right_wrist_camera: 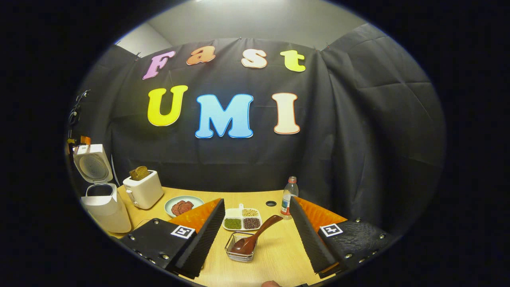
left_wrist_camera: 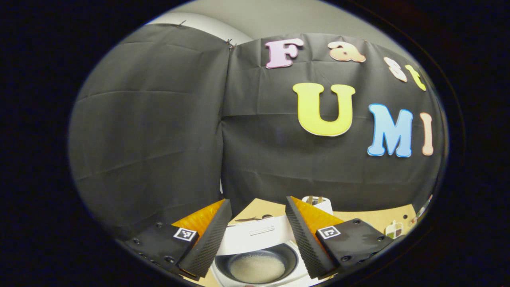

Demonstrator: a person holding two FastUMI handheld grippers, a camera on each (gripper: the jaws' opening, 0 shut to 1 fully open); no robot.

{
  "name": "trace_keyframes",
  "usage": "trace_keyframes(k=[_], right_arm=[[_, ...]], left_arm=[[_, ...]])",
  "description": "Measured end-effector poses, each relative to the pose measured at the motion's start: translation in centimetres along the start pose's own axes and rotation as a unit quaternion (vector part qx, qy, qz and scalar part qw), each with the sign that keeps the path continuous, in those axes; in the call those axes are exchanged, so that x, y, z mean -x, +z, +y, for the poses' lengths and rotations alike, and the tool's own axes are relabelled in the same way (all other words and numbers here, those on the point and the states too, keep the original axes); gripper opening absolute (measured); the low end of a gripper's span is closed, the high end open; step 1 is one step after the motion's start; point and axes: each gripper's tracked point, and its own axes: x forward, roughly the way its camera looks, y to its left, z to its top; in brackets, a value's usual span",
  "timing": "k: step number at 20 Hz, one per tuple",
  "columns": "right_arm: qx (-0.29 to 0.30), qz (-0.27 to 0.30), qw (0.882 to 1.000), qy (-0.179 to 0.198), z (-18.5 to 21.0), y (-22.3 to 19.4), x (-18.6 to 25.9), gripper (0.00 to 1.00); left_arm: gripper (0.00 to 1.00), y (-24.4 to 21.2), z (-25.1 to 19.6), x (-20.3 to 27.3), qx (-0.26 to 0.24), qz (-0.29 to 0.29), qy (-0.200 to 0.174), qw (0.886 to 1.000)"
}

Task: Close the left gripper, press the button to open the rice cooker; take a wooden spoon from the chopstick holder with the right hand, scoop a spoonful of rice and pour it into the rice cooker, then put the wooden spoon back into the chopstick holder.

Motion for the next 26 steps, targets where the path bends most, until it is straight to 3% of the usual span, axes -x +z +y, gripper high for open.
trace_keyframes(k=[7, 22, 23, 26], right_arm=[[0.008, 0.009, 1.000, 0.025, 0.7, -0.8, -0.4, 0.98], [0.006, 0.019, 0.999, 0.034, 1.1, -1.8, 0.2, 0.98], [0.008, 0.019, 0.999, 0.033, 1.1, -1.7, 0.4, 0.99], [0.006, 0.019, 0.999, 0.033, 1.4, -1.7, 0.4, 0.98]], left_arm=[[1.00, -5.1, -1.6, 3.8, -0.006, 0.017, -0.006, 1.000], [0.98, -16.1, -3.4, 7.2, -0.011, 0.085, -0.017, 0.996], [0.95, -16.5, -3.4, 7.3, -0.017, 0.085, -0.017, 0.996], [0.98, -17.3, -3.4, 7.4, -0.022, 0.088, -0.020, 0.996]])
